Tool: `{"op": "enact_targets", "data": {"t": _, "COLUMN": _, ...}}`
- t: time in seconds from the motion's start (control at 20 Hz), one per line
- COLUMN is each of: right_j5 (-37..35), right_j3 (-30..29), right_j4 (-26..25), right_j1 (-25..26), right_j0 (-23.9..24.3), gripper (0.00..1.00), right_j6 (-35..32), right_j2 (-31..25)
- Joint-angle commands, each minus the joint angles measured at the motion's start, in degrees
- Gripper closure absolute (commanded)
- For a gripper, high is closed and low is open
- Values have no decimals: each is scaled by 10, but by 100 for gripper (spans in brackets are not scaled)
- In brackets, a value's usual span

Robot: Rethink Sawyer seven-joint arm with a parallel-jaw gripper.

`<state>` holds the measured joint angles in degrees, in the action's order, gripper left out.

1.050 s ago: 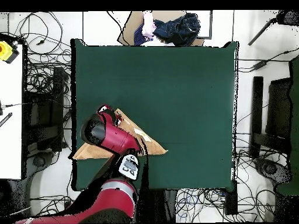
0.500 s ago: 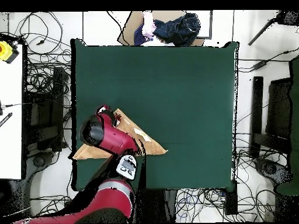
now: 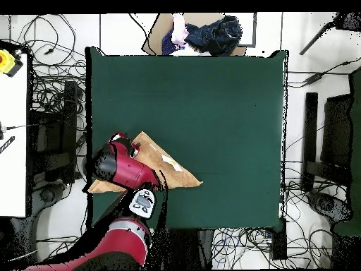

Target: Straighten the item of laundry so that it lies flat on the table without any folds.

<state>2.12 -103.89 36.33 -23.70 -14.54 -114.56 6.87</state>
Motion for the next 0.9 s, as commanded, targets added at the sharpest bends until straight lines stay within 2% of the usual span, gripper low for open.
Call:
{"op": "enact_targets", "data": {"t": 0.05, "right_j5": -34, "right_j3": -37, "right_j4": 40, "right_j1": 8, "right_j0": -10, "gripper": 0, "right_j6": -148, "right_j2": 12}}
{"op": "enact_targets", "data": {"t": 0.4, "right_j5": -35, "right_j3": -36, "right_j4": 41, "right_j1": 10, "right_j0": -9, "gripper": 0, "right_j6": -144, "right_j2": 18}}
{"op": "enact_targets", "data": {"t": 0.9, "right_j5": -82, "right_j3": -37, "right_j4": 43, "right_j1": -7, "right_j0": -30, "gripper": 0, "right_j6": -143, "right_j2": 56}}
